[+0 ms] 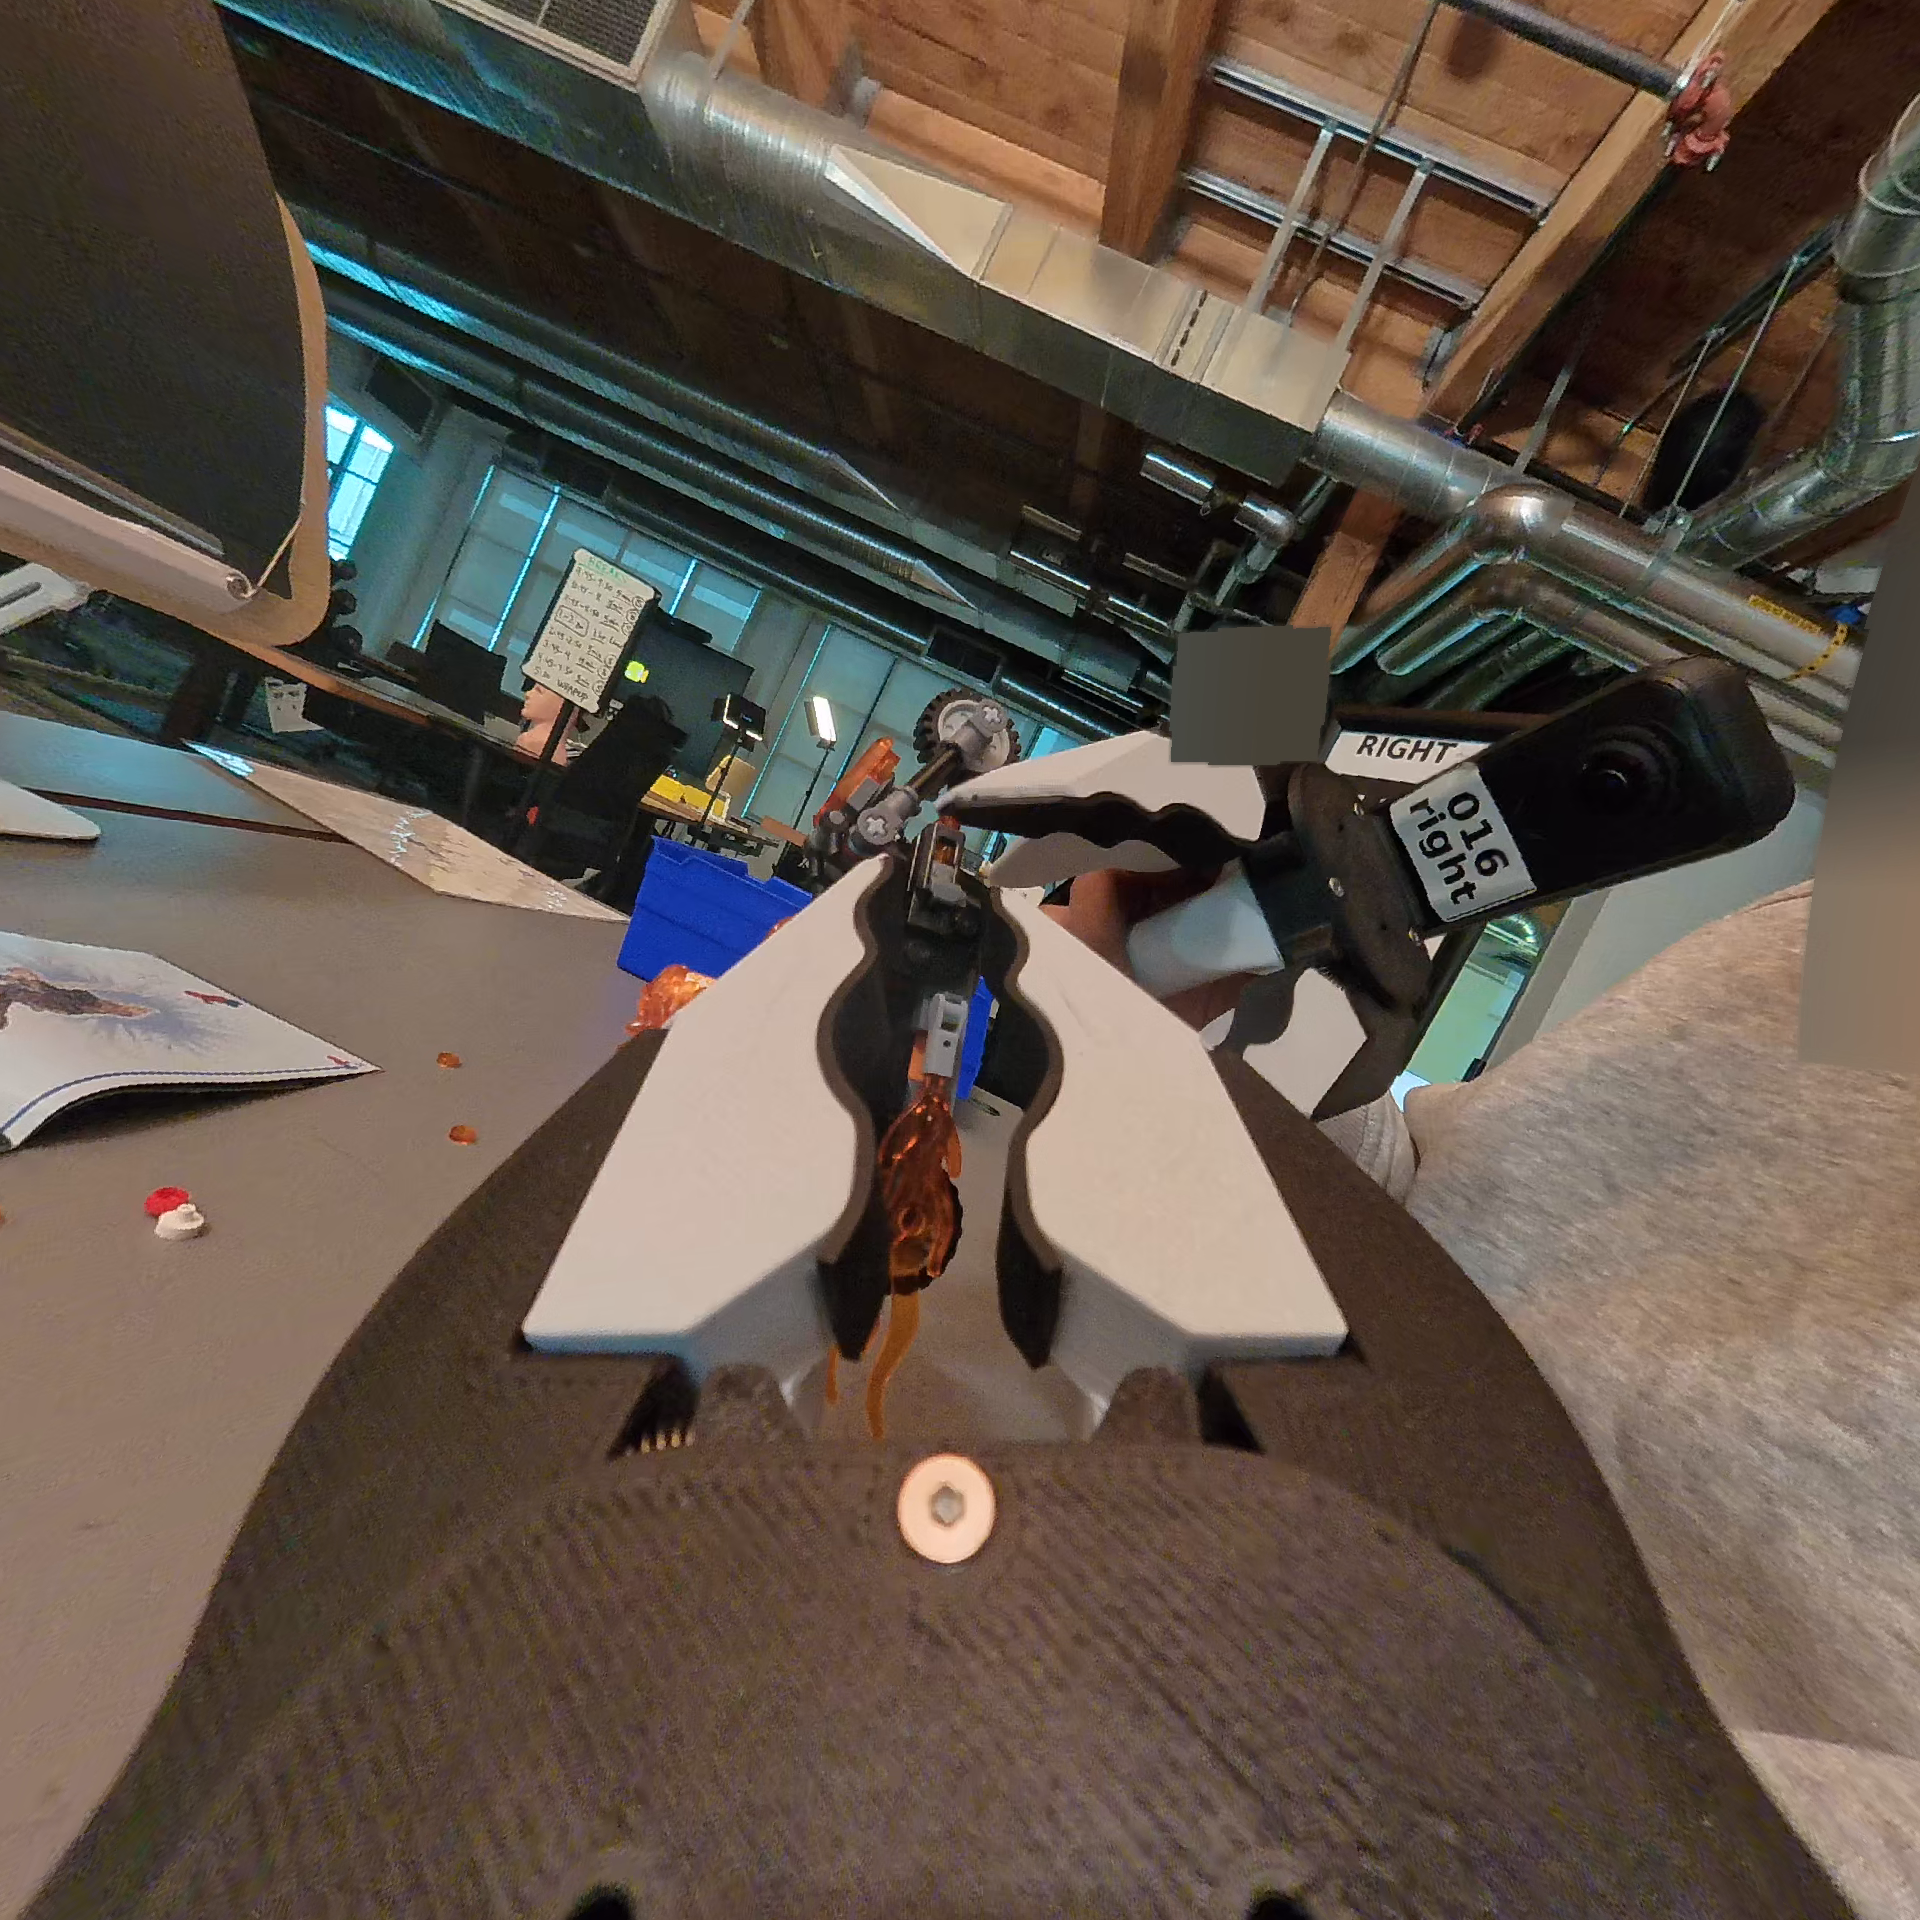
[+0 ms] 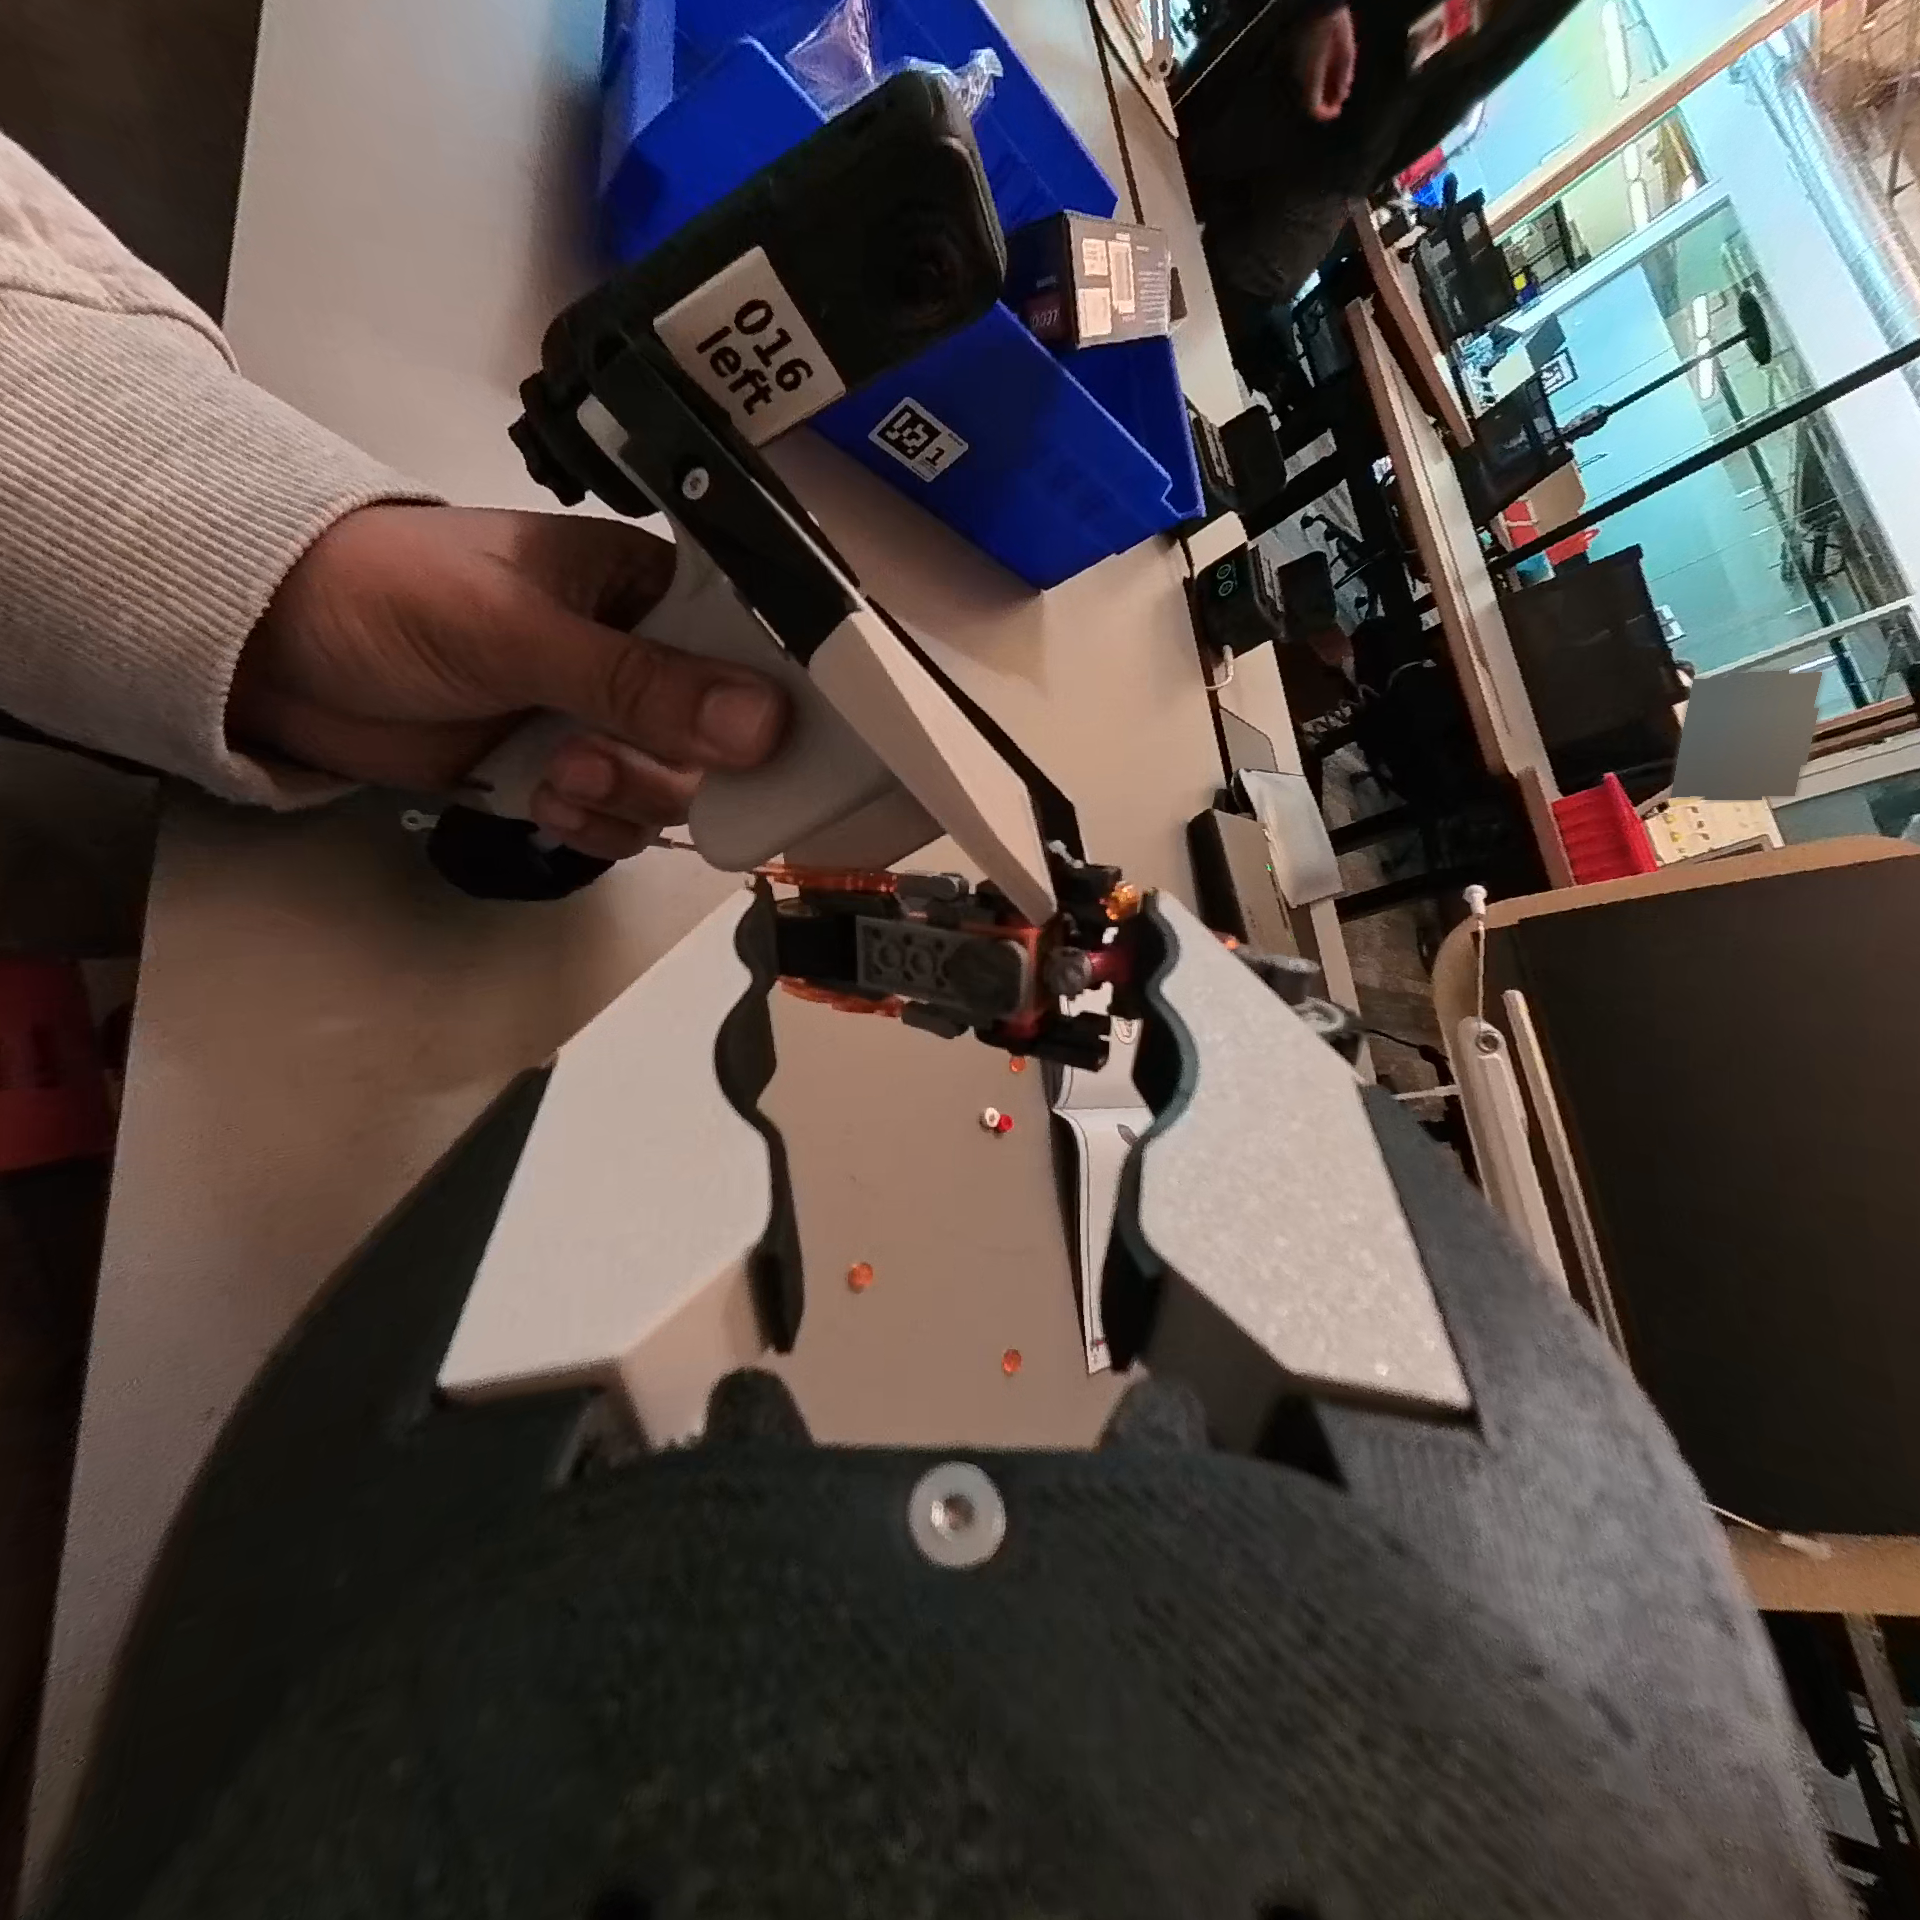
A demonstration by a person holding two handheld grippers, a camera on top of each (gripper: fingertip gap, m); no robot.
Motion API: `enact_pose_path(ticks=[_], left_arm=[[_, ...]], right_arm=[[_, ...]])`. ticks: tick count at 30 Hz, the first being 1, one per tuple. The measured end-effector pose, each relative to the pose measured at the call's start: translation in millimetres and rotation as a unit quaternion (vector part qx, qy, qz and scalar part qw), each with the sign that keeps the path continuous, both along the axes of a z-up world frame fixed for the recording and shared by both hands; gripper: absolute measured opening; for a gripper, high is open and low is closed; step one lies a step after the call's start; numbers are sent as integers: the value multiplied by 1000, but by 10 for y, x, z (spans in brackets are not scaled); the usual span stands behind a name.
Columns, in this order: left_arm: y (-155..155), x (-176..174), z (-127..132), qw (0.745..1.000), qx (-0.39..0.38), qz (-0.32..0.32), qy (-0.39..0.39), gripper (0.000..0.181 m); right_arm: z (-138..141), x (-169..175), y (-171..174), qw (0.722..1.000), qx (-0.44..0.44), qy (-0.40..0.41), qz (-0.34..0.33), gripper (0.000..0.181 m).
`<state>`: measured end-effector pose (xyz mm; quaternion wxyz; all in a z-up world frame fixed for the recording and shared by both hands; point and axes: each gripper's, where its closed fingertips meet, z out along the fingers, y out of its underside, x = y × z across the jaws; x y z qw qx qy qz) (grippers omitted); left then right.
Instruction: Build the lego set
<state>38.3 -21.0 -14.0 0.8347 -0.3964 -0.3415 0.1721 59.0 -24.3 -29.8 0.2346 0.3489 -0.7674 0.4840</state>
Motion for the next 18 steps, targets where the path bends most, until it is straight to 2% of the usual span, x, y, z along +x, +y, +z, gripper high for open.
enact_pose_path(ticks=[18], left_arm=[[-34,-12,-14,1000,15,-2,-8,12]], right_arm=[[-164,-22,-108,998,-20,59,-10,90]])
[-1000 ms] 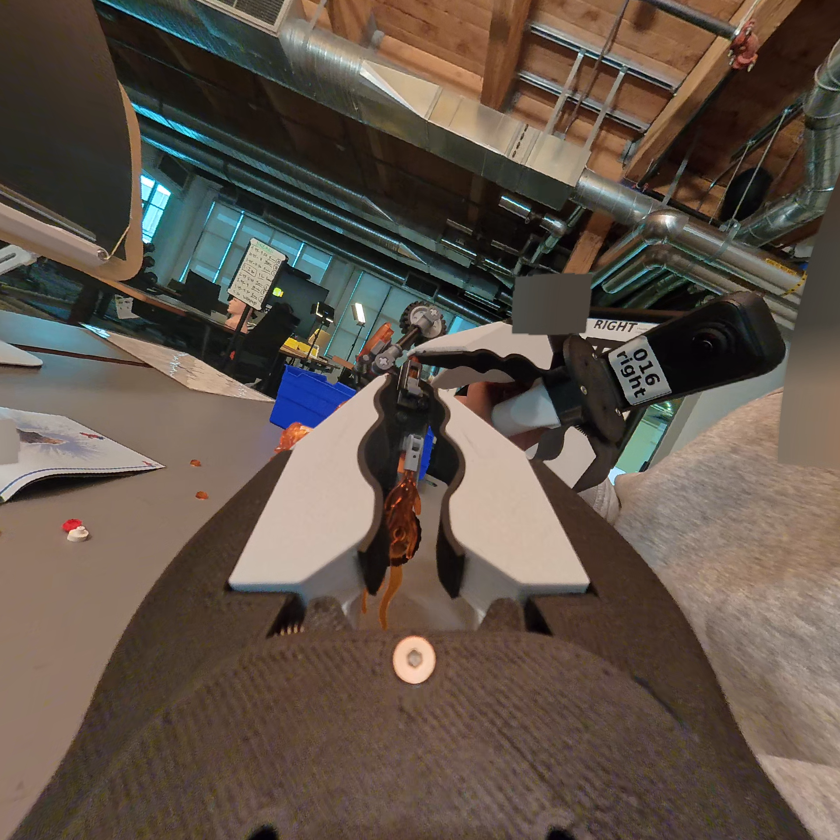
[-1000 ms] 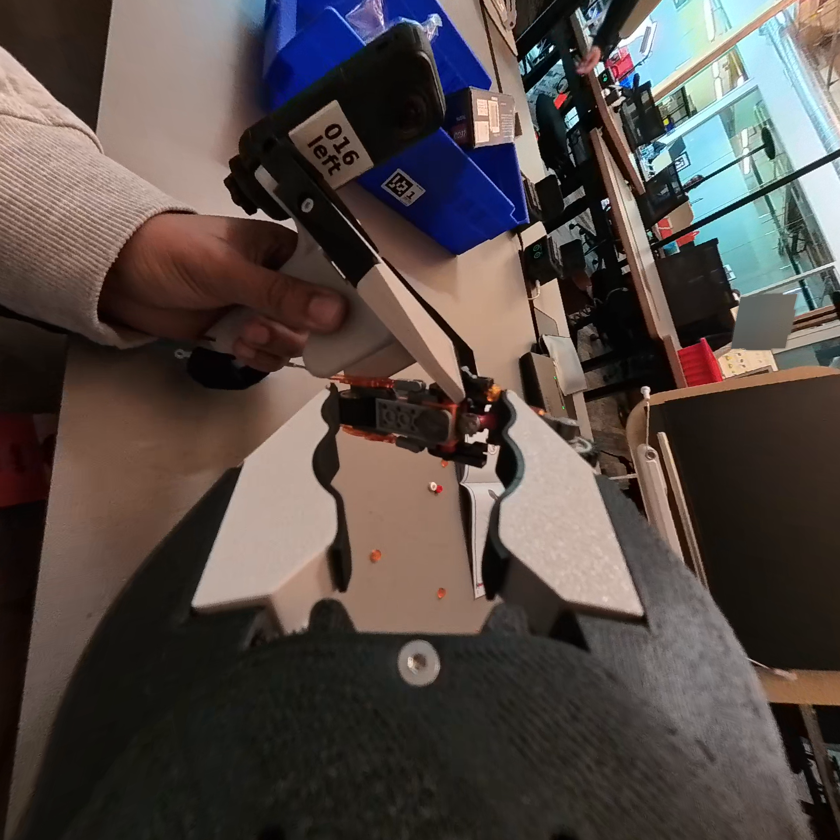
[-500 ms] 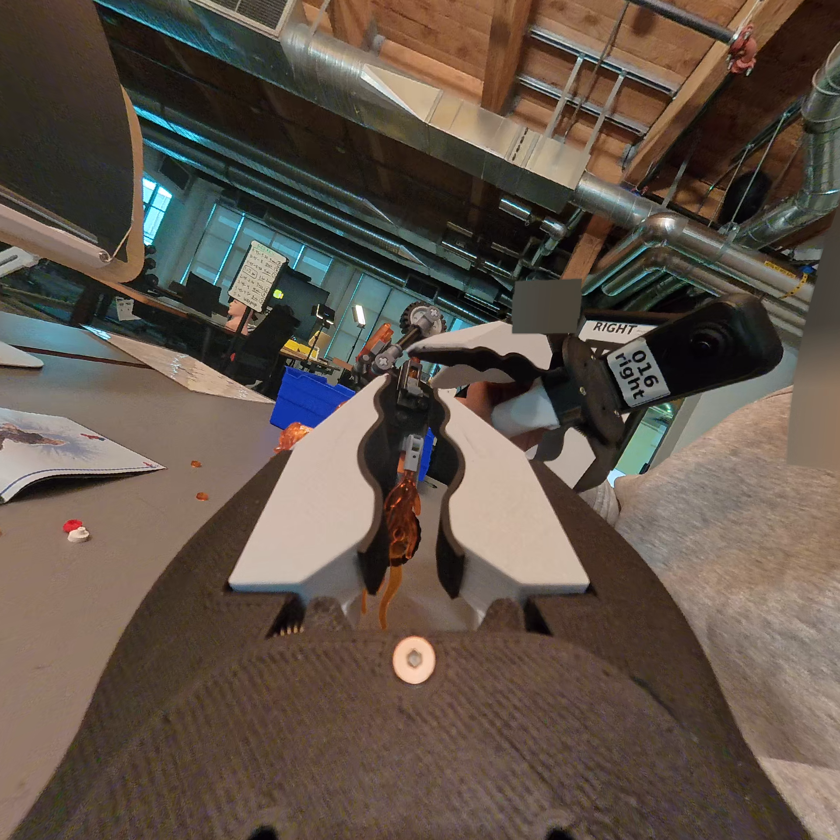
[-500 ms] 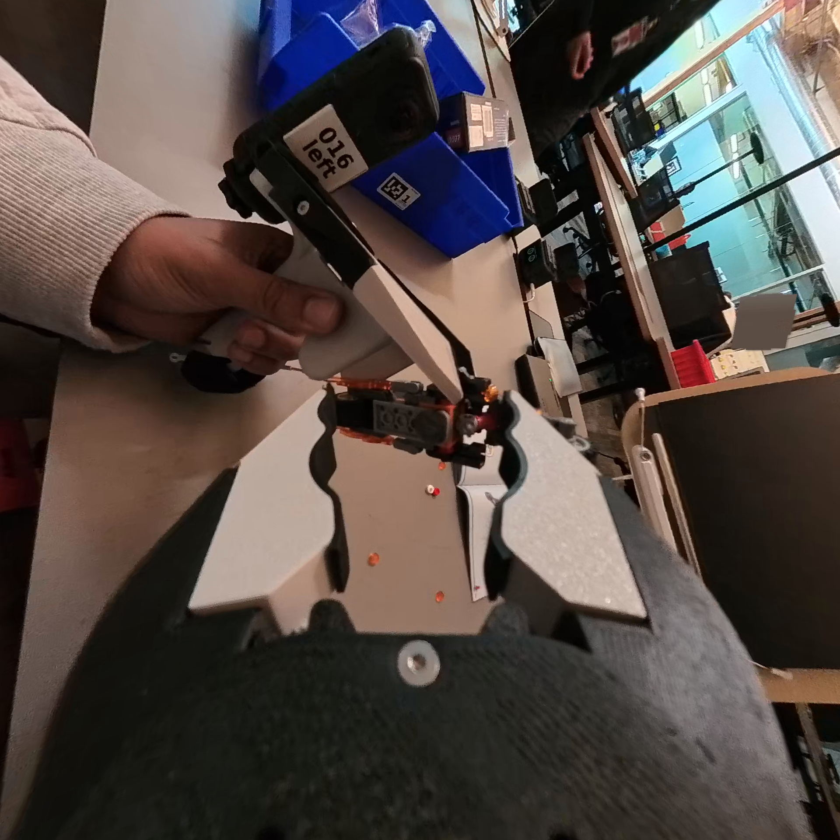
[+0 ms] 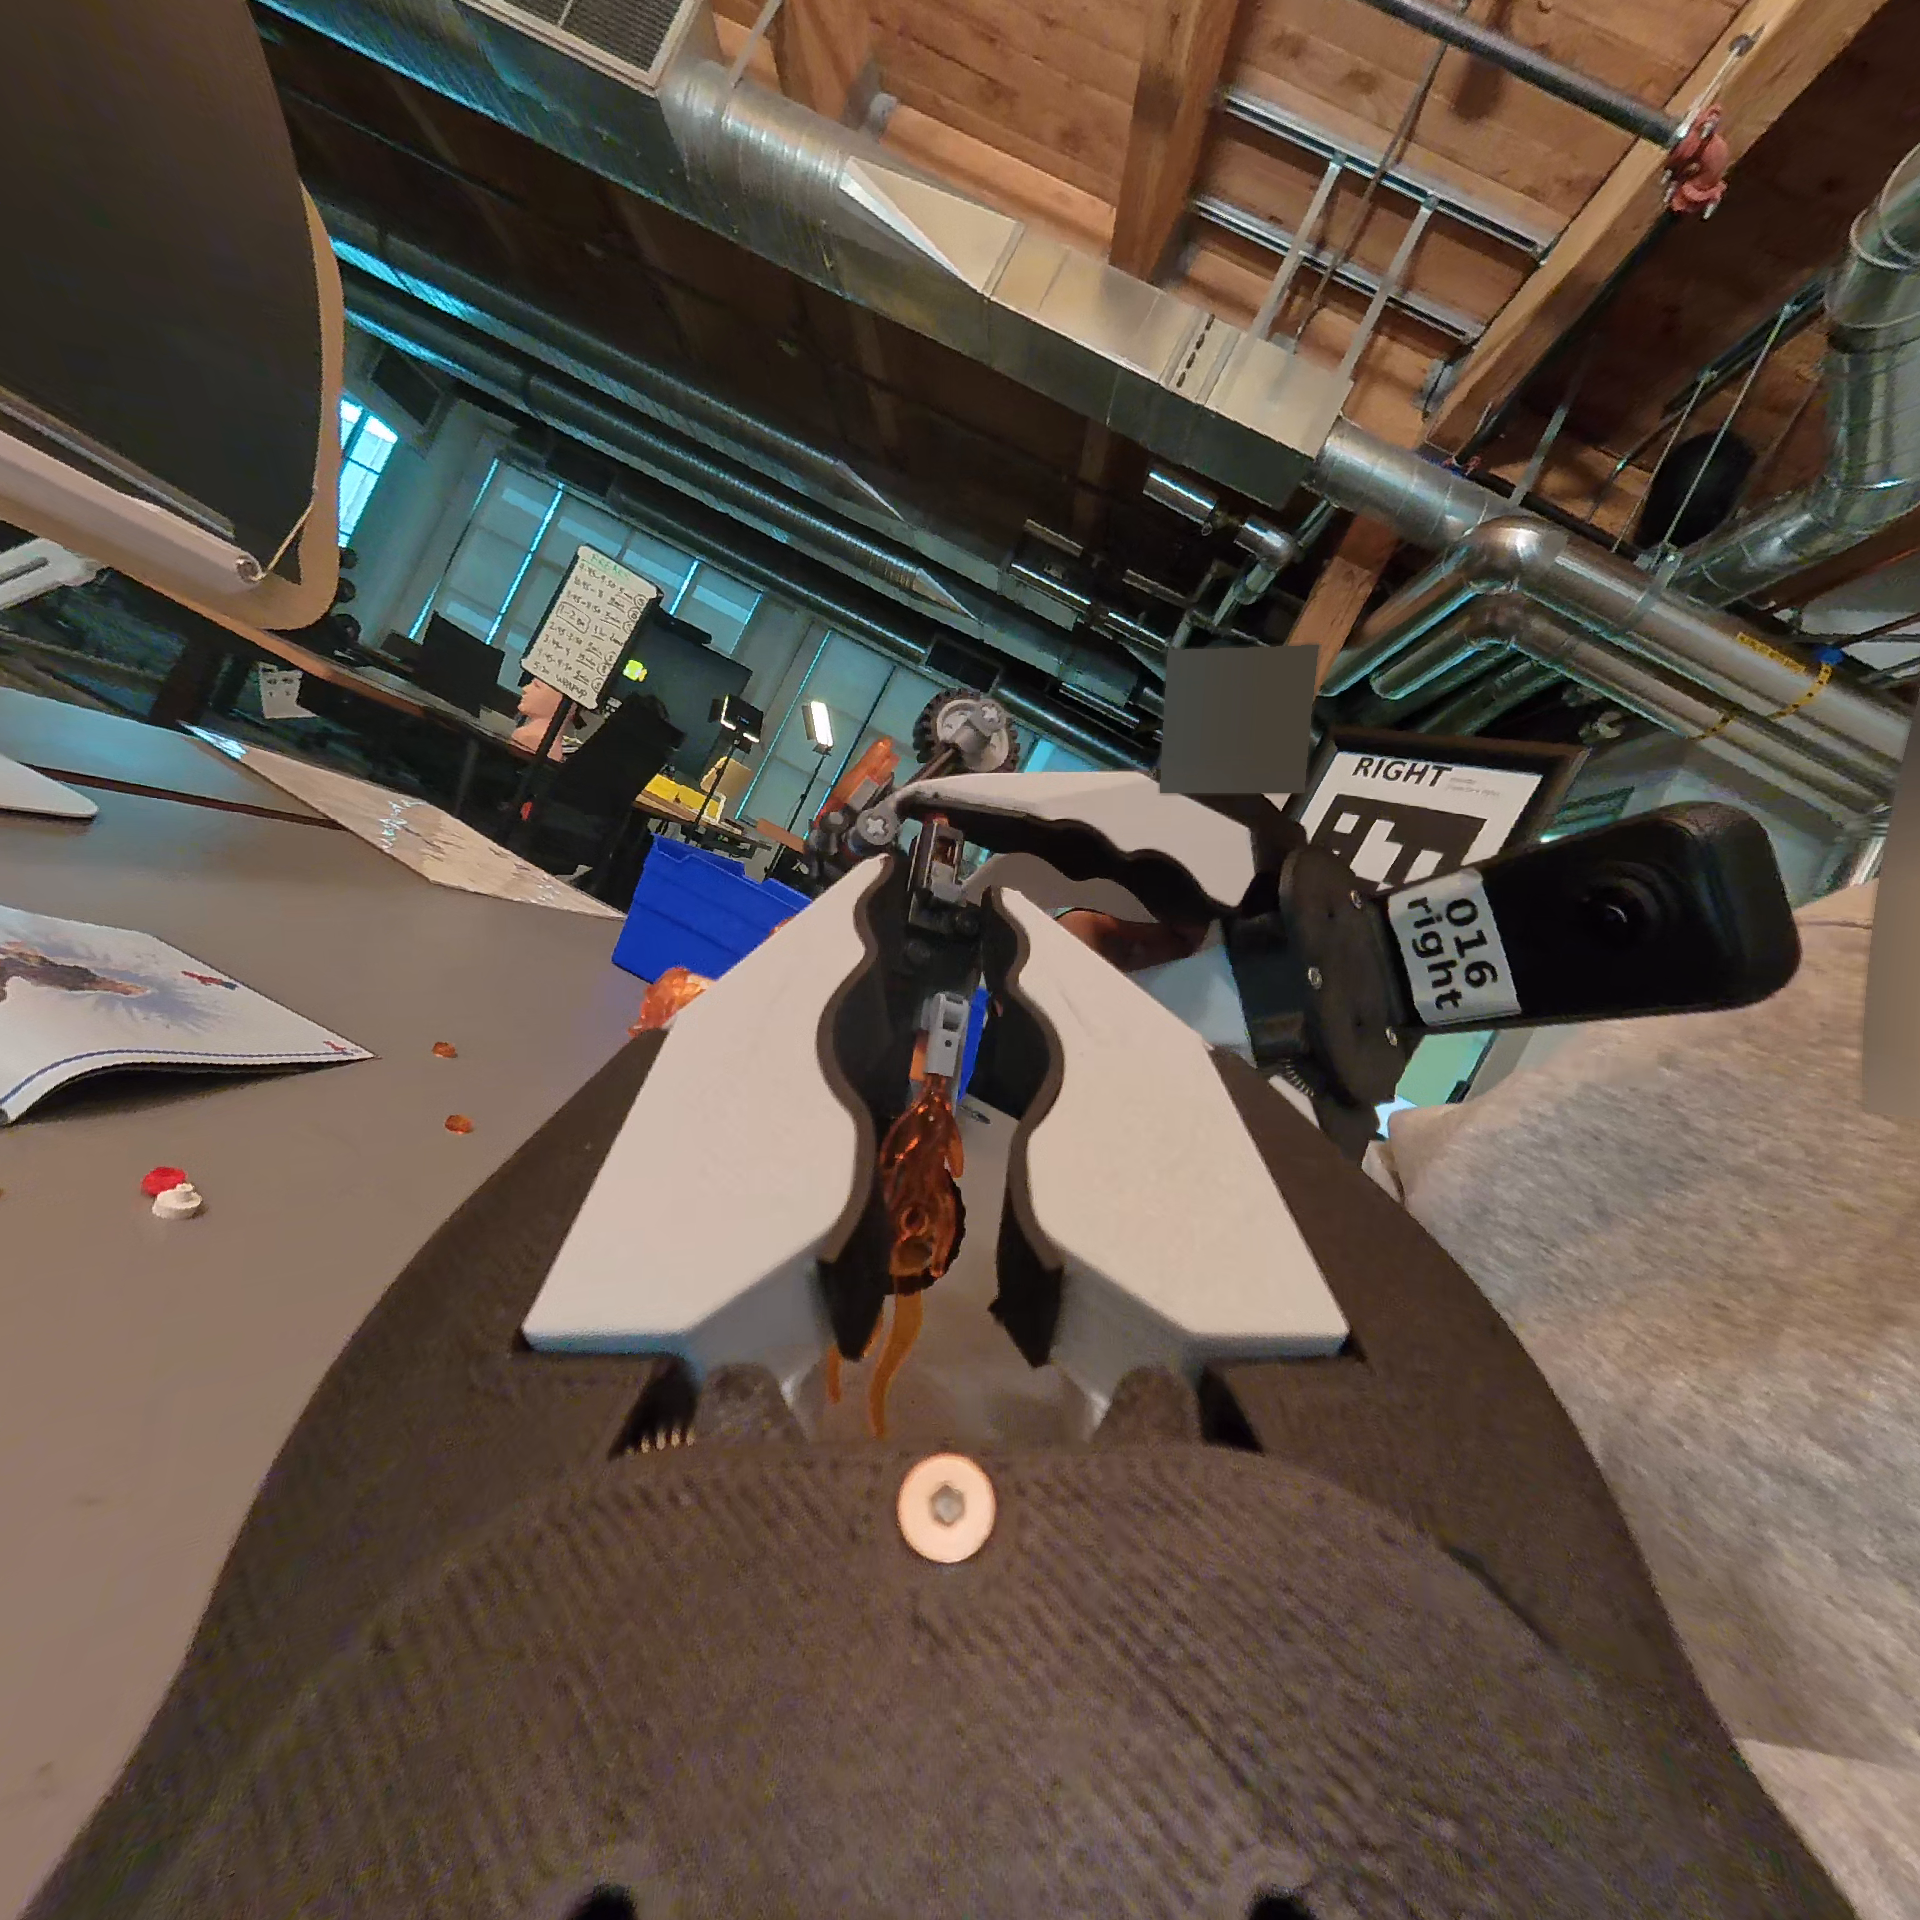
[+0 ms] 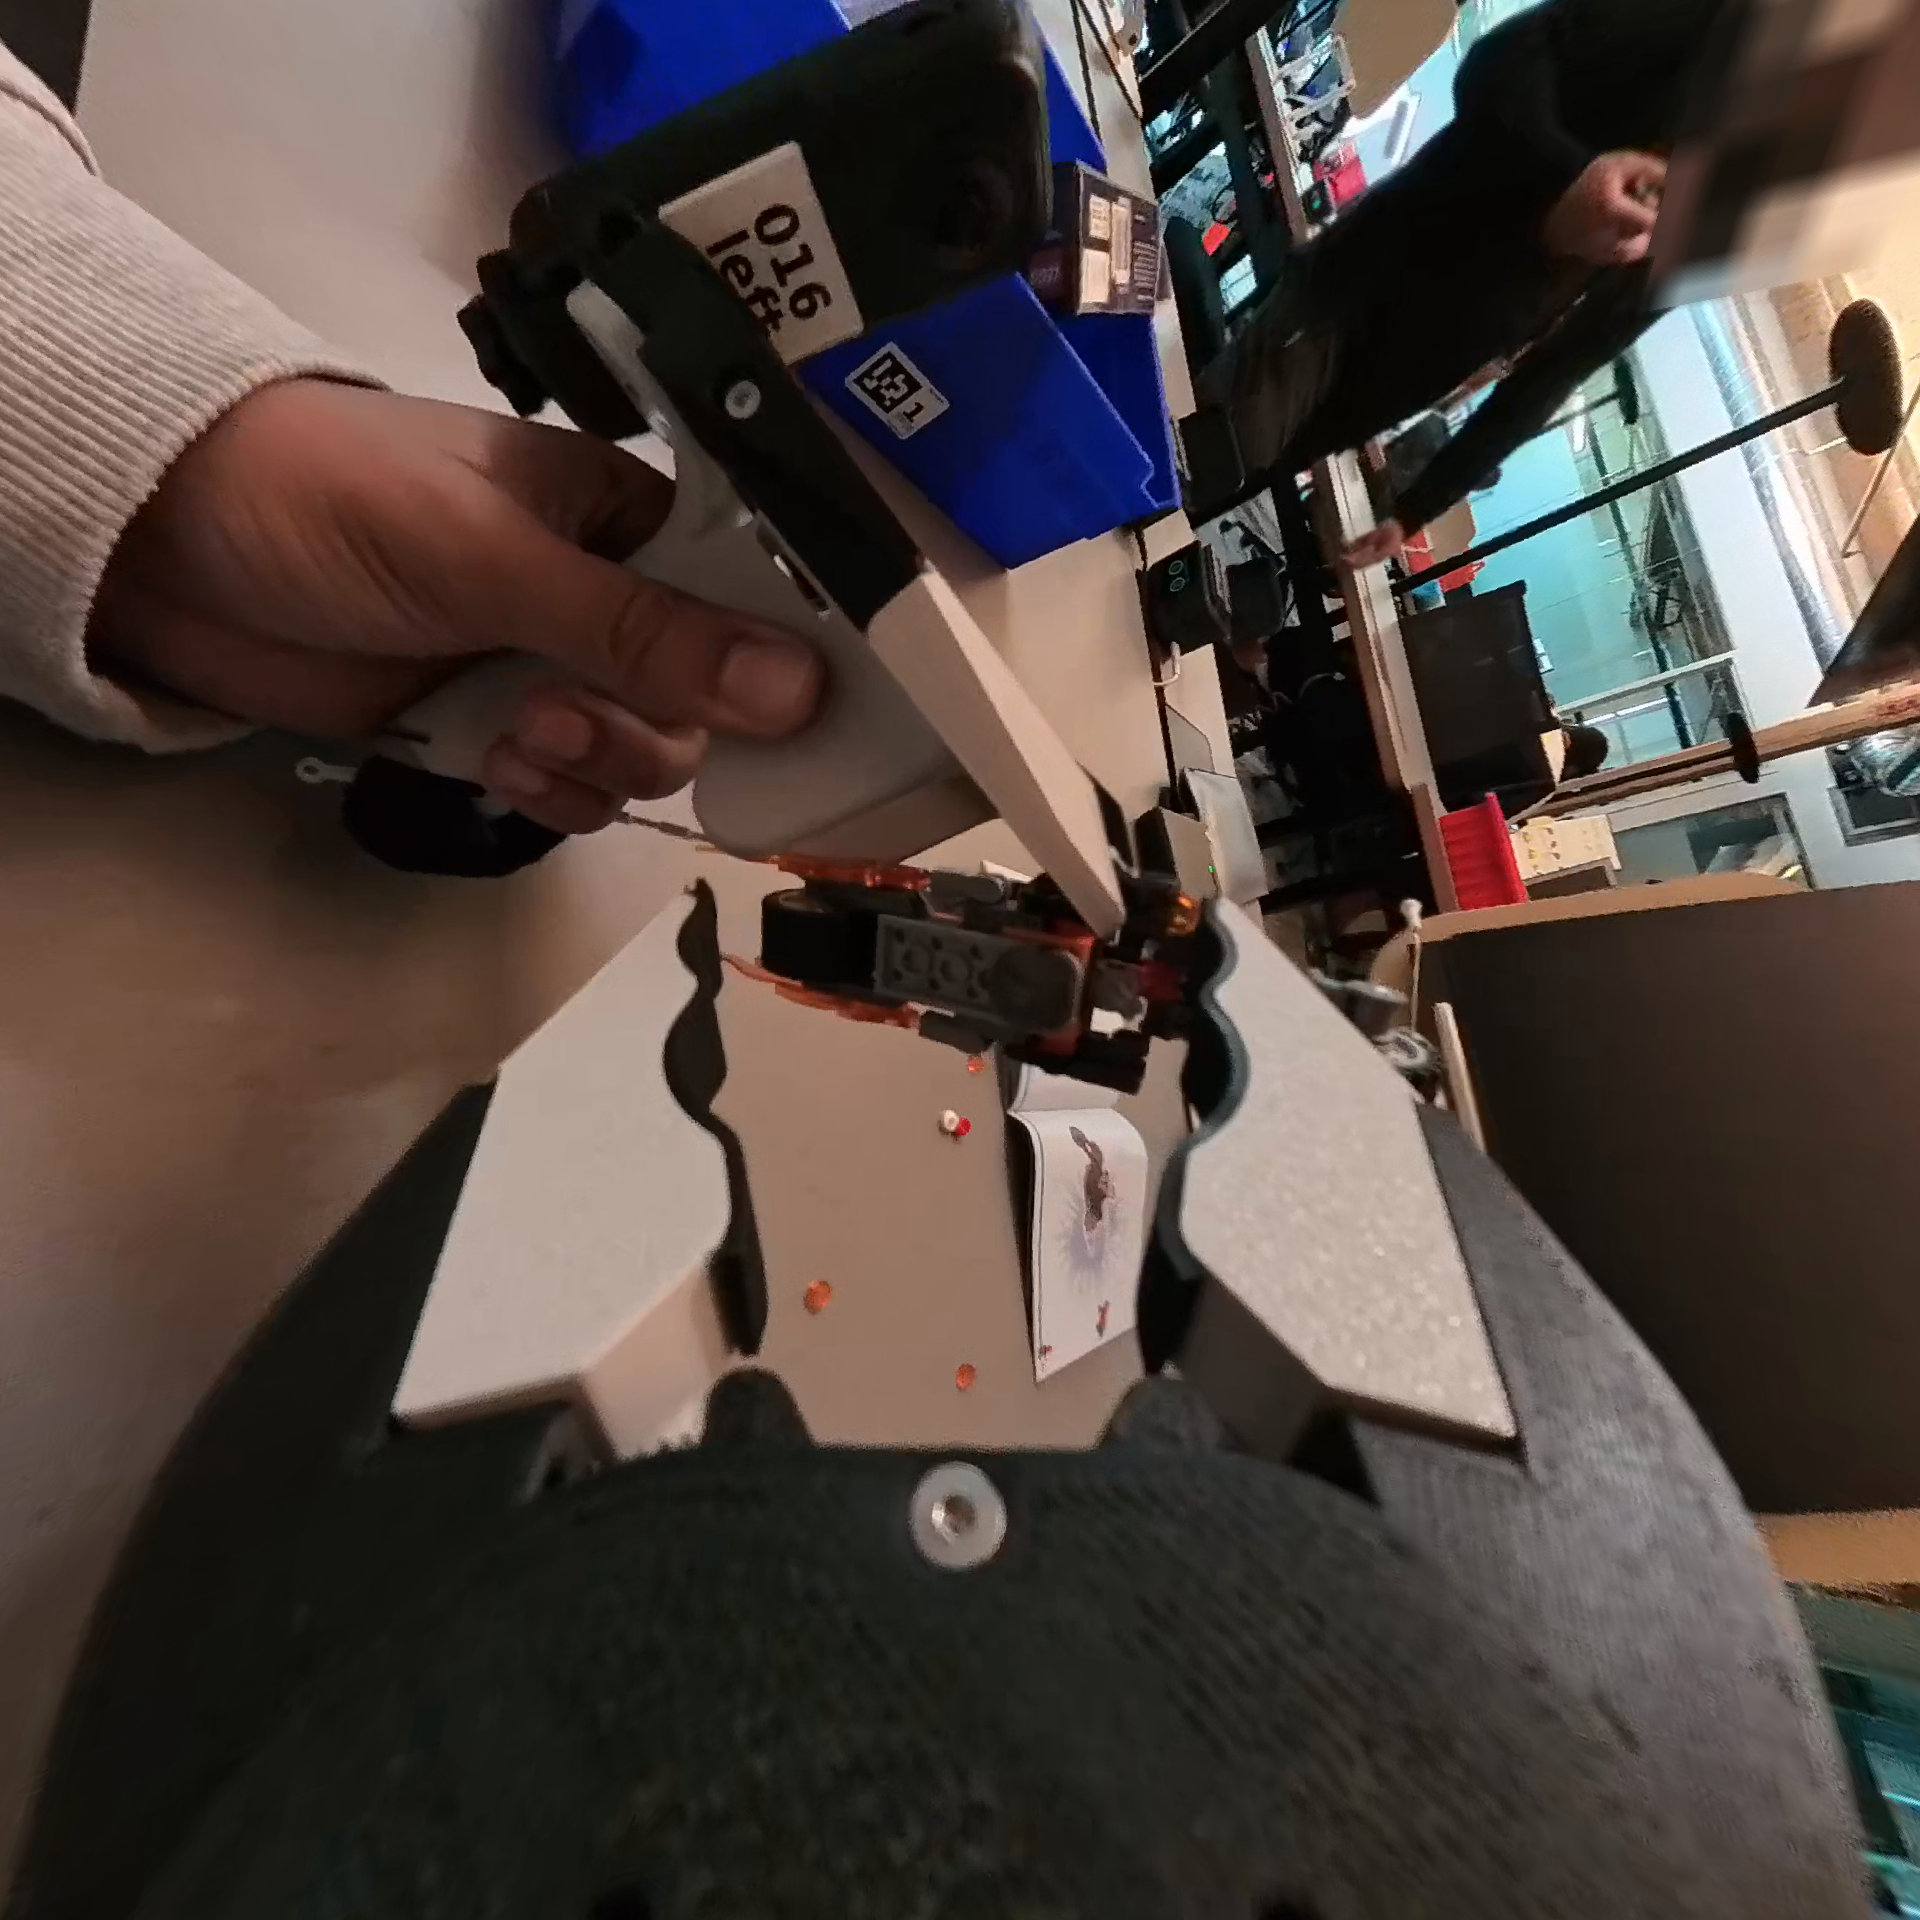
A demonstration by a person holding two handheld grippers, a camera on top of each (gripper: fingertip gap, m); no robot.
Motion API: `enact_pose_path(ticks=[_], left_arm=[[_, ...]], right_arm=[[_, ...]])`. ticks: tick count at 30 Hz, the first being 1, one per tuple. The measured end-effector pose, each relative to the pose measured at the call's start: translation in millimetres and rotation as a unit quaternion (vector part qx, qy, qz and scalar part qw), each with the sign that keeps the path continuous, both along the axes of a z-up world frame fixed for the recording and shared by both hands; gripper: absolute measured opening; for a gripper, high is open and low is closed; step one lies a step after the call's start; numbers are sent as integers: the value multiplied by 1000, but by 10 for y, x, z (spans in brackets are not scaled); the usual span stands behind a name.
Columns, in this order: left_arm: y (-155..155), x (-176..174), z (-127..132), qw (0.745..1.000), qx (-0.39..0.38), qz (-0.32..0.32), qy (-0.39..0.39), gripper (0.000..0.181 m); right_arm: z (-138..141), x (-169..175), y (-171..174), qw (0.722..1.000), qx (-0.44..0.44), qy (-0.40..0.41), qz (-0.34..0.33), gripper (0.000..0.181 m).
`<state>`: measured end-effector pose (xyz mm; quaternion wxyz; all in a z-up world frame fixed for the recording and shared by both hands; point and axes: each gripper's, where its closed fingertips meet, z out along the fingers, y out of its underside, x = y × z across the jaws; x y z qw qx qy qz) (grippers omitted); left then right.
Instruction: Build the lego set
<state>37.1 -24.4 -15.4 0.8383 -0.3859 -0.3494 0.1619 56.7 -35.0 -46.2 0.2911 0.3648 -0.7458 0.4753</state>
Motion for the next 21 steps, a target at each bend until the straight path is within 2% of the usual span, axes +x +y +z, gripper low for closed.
enact_pose_path(ticks=[17,21], left_arm=[[-29,-6,-16,1000,-2,16,-9,12],[-31,-7,-17,1000,0,17,-10,12]], right_arm=[[-17,1,-42,1000,-11,-14,-19,85],[-17,-22,-63,999,-22,4,-28,74]])
